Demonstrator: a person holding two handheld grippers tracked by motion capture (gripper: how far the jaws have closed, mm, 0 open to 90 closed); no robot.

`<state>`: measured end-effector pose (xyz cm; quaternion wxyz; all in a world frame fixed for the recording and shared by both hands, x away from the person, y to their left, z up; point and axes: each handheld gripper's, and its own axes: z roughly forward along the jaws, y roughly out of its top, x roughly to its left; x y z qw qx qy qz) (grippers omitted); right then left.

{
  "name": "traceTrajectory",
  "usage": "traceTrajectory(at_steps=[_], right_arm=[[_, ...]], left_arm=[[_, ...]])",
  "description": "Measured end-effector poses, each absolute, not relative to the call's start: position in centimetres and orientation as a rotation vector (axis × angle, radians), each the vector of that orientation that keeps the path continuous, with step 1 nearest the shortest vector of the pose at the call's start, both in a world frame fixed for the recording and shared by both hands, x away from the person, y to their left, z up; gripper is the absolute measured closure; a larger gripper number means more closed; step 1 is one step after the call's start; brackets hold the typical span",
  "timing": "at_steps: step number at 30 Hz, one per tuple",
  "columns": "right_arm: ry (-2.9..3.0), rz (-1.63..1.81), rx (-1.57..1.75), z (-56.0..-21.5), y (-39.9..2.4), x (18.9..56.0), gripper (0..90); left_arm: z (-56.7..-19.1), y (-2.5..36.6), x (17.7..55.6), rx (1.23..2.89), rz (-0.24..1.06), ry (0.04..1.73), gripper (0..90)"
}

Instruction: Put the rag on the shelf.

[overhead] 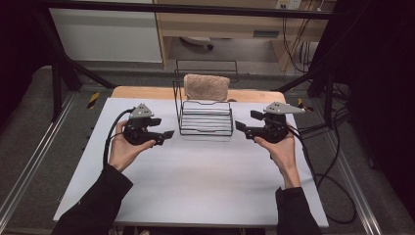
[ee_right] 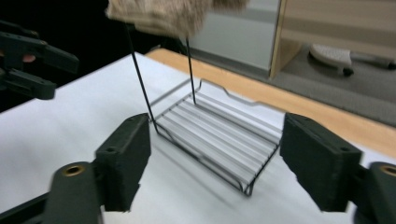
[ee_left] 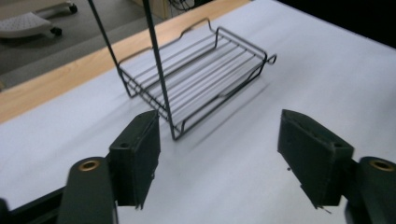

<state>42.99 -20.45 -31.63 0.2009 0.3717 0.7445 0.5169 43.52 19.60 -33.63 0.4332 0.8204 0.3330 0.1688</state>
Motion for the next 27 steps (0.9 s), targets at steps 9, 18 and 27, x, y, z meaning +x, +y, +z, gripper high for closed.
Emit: traceTrajectory(at_steps=[9, 18, 27], right_arm=[[2.132, 1.397, 1.097, -34.9, -22.0, 42.1, 9.0], [2.165, 1.387, 1.124, -37.7, -23.3, 40.6, 3.8], [2.190, 1.368, 1.185, -40.5, -25.2, 39.1, 0.6]], left_arm=[[-36.7, 21.8, 41.6, 2.035, 0.425, 0.875, 18.7], [-39.0, 24.3, 39.7, 1.970, 0.431, 0.930, 11.1], [-41.0, 26.7, 38.2, 1.972, 0.399, 0.970, 8.0]])
